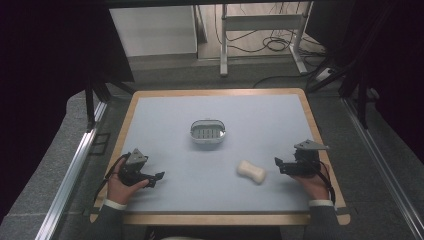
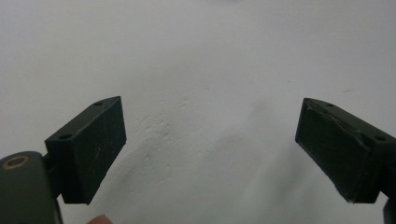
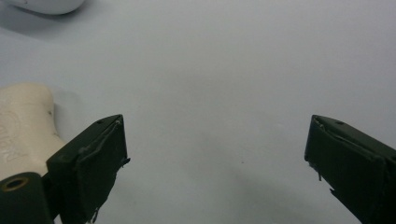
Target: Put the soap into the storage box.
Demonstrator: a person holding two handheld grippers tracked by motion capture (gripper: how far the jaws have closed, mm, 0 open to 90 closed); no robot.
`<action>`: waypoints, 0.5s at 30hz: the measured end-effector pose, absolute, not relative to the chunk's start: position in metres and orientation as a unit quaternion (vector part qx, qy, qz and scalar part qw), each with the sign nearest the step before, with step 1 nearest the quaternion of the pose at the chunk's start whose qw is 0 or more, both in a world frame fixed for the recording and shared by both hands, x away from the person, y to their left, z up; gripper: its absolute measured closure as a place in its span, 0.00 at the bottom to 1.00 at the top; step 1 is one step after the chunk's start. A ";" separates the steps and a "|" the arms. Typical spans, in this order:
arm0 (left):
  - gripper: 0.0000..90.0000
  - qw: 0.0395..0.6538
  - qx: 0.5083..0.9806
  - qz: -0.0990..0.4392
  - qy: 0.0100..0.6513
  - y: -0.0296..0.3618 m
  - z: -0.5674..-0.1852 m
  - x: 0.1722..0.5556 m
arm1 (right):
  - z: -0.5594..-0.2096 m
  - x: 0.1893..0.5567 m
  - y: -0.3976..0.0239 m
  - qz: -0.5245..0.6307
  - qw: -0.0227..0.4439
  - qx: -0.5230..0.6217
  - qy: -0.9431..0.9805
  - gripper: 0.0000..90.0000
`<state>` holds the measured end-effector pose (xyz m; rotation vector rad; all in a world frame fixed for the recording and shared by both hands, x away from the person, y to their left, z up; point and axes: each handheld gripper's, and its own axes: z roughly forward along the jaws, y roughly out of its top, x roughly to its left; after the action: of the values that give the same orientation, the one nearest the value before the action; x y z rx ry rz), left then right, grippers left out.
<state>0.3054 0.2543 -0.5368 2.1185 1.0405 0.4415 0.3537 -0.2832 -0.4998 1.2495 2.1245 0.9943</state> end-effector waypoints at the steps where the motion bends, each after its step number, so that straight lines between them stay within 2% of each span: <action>1: 0.10 0.365 0.820 0.175 0.405 0.254 -0.536 0.305 | -0.499 0.354 -0.284 0.367 0.239 0.456 0.775 0.09; 15: 0.11 0.369 0.818 0.173 0.406 0.254 -0.538 0.309 | -0.503 0.354 -0.291 0.351 0.233 0.456 0.784 0.13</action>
<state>0.3094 0.2543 -0.5378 2.0993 1.0431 0.4449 0.3542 -0.2907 -0.5029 1.2519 2.1551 0.9637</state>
